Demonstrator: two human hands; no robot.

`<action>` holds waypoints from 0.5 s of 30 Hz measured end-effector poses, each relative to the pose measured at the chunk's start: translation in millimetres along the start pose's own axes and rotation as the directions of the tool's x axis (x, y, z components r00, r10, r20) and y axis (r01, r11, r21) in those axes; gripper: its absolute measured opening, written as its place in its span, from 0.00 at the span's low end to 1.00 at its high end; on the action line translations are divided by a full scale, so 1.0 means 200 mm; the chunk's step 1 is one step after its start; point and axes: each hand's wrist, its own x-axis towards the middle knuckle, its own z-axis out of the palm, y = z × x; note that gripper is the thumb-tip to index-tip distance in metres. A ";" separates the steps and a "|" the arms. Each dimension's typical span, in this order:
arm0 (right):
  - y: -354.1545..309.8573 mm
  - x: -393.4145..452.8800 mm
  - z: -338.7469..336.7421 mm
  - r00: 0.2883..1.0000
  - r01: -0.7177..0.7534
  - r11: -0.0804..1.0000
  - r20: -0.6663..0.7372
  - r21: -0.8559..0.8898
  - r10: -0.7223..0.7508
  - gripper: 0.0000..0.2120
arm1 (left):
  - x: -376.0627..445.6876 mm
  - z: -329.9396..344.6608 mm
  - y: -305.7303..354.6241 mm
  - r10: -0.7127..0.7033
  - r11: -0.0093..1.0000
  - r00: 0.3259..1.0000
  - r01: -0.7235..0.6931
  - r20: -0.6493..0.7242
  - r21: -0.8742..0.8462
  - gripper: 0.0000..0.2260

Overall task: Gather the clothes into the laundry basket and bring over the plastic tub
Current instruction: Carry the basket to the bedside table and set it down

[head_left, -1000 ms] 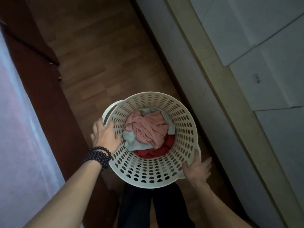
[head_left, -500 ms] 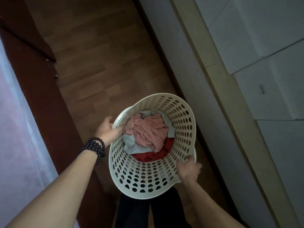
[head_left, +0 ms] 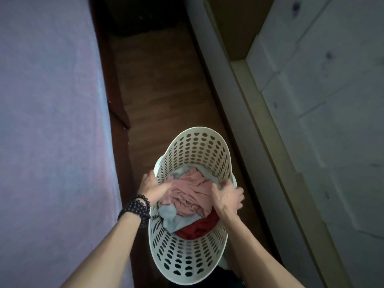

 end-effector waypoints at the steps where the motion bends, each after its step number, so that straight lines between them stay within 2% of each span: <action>1: -0.11 -0.01 -0.05 1.000 0.014 1.000 -0.011 0.022 -0.014 0.18 | 0.00 -0.11 0.06 0.001 1.000 1.000 -0.001 -0.021 -0.013 0.30; 5: -0.64 -0.03 -0.22 0.995 0.091 0.995 -0.046 0.028 -0.090 0.21 | 0.06 -0.55 0.40 0.016 1.000 0.991 -0.014 -0.135 0.014 0.29; 8: -1.10 0.04 -0.29 0.988 0.151 0.987 -0.038 0.045 -0.150 0.21 | 0.20 -0.79 0.74 0.093 0.995 0.974 -0.084 -0.204 0.055 0.26; 10: -1.37 0.11 -0.32 0.987 0.158 0.987 -0.004 0.040 -0.158 0.22 | 0.29 -0.92 0.93 0.106 0.993 0.971 -0.092 -0.213 0.074 0.28; 13: -1.82 0.26 -0.39 0.978 0.209 0.978 0.028 0.008 -0.209 0.24 | 0.51 -1.18 1.20 0.055 0.998 0.975 -0.056 -0.217 0.005 0.32; 15: -2.08 0.38 -0.44 0.973 0.228 0.973 0.025 0.022 -0.229 0.23 | 0.66 -1.36 1.33 0.021 0.999 0.979 -0.028 -0.203 -0.033 0.30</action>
